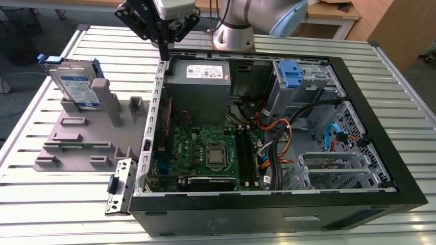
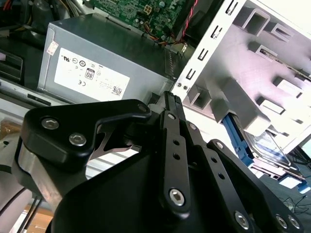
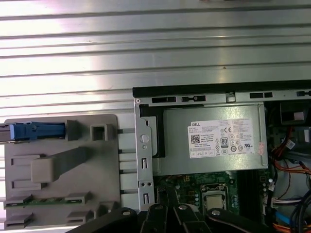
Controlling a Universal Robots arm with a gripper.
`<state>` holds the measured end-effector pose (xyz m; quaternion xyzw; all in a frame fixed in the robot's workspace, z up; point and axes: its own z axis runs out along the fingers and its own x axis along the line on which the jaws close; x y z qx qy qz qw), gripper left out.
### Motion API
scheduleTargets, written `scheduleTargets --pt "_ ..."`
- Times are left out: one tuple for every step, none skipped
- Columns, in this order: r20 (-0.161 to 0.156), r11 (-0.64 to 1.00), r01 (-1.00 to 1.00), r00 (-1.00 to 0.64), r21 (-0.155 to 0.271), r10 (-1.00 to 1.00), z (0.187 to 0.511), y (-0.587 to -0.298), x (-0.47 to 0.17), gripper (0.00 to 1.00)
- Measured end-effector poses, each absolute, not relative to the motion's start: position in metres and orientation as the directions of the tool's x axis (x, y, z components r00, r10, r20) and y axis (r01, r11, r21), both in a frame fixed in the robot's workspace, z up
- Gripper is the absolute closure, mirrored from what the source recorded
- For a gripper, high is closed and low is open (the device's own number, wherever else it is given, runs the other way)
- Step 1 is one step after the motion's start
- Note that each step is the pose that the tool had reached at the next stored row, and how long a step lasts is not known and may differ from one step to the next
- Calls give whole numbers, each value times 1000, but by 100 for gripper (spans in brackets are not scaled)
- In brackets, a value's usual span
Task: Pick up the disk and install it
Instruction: 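Reach for the disk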
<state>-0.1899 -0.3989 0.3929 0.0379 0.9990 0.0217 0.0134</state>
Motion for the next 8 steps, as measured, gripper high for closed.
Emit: scheduleTargets --pt "-25 996 75 -997 44 76 393 -399 -191 89" --pt "-25 996 75 -997 44 76 393 -399 -192 89" --pt "-25 996 75 -997 44 76 393 -399 -194 89" --pt "-25 996 75 -997 44 76 393 -399 -197 89" --pt "-25 996 75 -997 44 76 393 -399 -199 89" --pt "-25 996 75 -997 44 76 393 -399 -200 89" --pt "-25 996 75 -997 44 76 393 -399 -202 89" --pt "-25 996 75 -997 44 76 393 -399 -204 89"
